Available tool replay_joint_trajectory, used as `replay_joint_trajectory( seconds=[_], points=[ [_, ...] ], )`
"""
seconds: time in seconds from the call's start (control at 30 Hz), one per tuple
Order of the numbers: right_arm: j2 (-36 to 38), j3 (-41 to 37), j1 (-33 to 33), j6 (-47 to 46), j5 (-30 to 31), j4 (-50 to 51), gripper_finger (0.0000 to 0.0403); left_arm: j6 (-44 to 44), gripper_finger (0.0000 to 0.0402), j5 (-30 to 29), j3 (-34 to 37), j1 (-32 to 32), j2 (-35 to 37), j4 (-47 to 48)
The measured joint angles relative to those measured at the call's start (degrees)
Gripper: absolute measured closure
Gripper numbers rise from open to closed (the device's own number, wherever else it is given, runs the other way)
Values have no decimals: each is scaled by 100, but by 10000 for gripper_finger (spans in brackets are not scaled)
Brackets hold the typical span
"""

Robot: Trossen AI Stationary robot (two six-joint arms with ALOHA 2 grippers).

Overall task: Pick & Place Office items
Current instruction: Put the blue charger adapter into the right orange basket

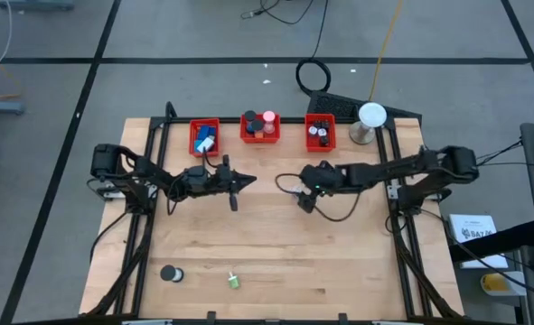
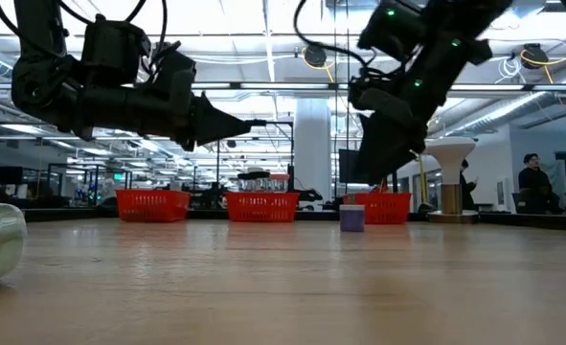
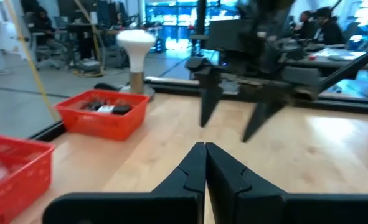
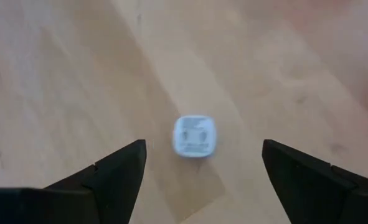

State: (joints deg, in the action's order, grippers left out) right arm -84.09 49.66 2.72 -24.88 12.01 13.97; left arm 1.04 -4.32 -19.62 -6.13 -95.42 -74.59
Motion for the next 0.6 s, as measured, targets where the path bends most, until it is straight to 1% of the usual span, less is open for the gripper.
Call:
replay_joint_trajectory(
  seconds=[0.13, 0.23, 0.33, 0.47, 0.6],
  points=[
    [-534, 654, 35, -81, -174, 749, 72, 18, 386, -144, 3, -2, 0, 83],
    [-933, 1027, 100, -198, -154, 1218, 58, 19, 394, -165, 3, -2, 0, 125],
    [-1219, 1324, 113, -65, -147, 1275, 49, 16, 399, -166, 3, -2, 0, 121],
    [-1526, 1520, 145, -5, -161, 1336, 57, 22, 387, -168, 3, -2, 0, 143],
    [-1718, 1553, 215, 4, -157, 1421, 79, 27, 384, -168, 3, 4, 0, 149]
  ],
)
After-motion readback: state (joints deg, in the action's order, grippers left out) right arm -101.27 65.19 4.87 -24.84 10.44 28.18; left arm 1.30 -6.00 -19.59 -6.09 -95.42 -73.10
